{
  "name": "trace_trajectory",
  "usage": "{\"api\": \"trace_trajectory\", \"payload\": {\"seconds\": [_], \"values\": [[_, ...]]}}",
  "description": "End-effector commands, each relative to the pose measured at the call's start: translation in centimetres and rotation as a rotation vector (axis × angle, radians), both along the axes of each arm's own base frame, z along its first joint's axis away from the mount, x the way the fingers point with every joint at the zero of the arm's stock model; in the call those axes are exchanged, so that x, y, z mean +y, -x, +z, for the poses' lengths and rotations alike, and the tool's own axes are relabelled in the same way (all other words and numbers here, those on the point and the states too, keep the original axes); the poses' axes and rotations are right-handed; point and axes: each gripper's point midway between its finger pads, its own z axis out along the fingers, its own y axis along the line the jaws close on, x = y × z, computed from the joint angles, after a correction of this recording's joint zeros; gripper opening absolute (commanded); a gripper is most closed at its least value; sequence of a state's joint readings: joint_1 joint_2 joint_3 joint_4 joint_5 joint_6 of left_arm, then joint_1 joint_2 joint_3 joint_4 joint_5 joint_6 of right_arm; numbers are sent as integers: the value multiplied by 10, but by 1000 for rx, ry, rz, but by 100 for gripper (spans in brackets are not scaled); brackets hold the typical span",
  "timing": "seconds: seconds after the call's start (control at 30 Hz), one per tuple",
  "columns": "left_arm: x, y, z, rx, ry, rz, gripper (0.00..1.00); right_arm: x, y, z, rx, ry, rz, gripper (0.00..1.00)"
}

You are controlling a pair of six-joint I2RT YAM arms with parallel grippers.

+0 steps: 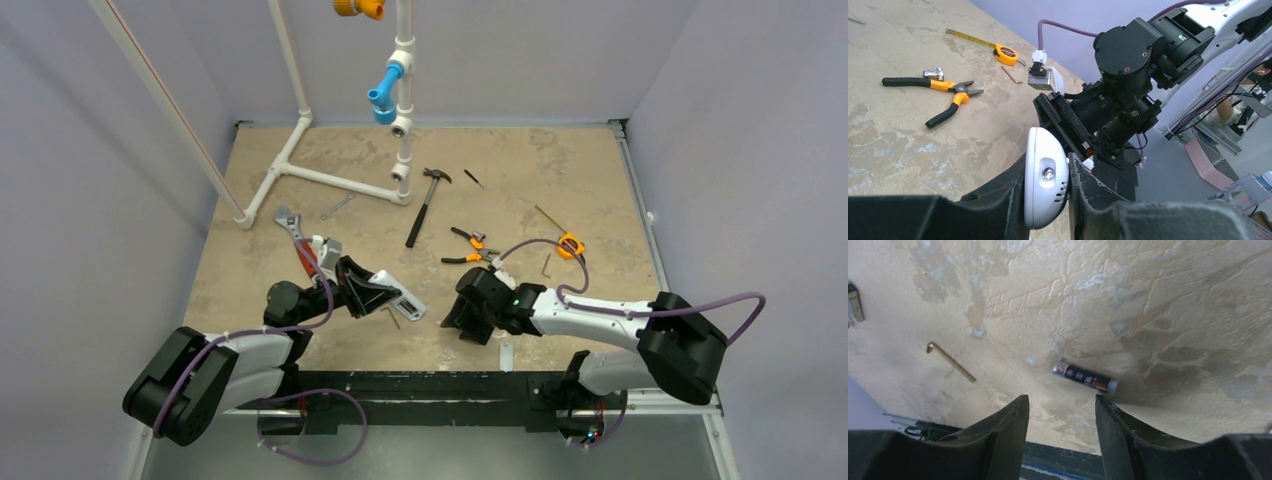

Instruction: Load the batteries into the remote control

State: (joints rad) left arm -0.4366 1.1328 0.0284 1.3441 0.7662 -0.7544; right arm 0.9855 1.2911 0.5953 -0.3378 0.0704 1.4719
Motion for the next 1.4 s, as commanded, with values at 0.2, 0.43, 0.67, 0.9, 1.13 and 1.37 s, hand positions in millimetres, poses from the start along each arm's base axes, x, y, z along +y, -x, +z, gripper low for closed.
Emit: {"api": "trace_trajectory", "payload": {"seconds": [0.2,0.43,0.67,0.9,1.13,1.37], "values": [[0,-2,6,-65,-1,0,0,-25,-20,-18,-31,157,-57,51],[-1,-4,4,-60,-10,-1,0,-41,-31,-24,-51,268,-59,50],[-2,-5,2,-52,-17,-3,0,-51,-41,-31,-67,402,1,48],[-1,-7,-1,-41,-24,4,0,-38,-40,-41,-45,409,111,35],[-2,-9,-2,-30,-27,8,0,-32,-44,-46,-41,468,235,18],[-2,-11,-5,-1,-32,11,0,-26,-48,-45,-68,513,440,7]]}}
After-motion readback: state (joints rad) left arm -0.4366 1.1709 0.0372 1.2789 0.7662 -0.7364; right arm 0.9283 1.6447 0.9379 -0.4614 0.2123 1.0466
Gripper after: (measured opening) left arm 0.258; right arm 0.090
